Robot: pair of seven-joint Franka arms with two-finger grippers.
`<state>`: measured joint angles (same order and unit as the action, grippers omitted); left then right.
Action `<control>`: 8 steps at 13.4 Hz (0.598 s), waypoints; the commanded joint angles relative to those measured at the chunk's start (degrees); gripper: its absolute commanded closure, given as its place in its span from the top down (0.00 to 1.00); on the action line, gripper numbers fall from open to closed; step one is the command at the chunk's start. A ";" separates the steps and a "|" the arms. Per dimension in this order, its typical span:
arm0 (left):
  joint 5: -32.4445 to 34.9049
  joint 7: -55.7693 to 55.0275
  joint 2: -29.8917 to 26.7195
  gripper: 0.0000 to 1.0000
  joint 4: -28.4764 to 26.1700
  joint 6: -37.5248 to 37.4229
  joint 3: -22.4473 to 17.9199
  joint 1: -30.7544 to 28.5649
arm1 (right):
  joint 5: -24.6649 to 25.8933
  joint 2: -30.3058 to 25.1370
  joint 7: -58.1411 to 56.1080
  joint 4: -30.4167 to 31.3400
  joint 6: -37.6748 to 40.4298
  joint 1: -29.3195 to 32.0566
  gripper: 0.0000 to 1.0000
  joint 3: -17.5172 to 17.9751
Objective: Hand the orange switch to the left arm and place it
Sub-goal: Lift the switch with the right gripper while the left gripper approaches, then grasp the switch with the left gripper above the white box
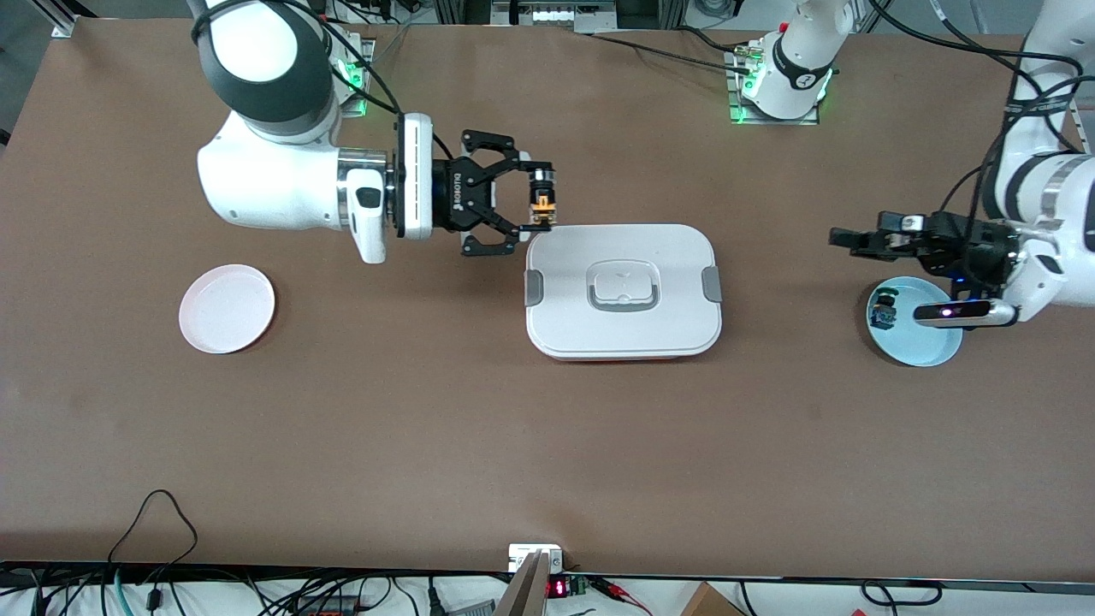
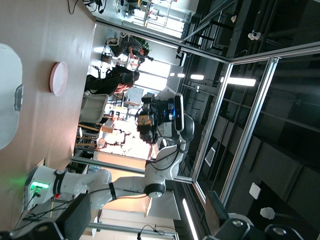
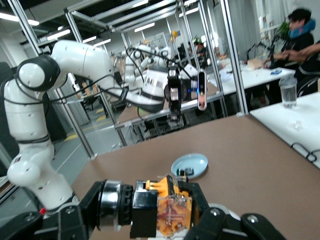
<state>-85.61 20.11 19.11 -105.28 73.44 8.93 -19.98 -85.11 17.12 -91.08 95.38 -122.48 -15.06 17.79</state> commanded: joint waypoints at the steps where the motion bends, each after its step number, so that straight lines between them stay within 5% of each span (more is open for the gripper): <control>1: -2.63 1.25 -1.62 1.00 -1.16 7.13 5.20 -0.23 | -13.01 1.24 -8.21 -0.28 -2.33 -2.86 0.00 -0.12; 3: -3.06 0.73 -2.06 1.00 -1.07 14.50 10.64 -0.32 | -18.93 1.77 -13.05 -0.19 -2.33 -4.36 0.00 -0.12; 8: -3.68 -4.46 -12.41 1.00 -5.63 26.65 19.88 -0.32 | -20.10 3.09 -18.25 -0.02 -2.33 -5.94 0.00 -0.12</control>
<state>-88.03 16.39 12.75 -106.00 96.19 26.06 -19.75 -103.46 19.51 -106.57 95.42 -124.46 -19.62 17.78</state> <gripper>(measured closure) 0.000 0.278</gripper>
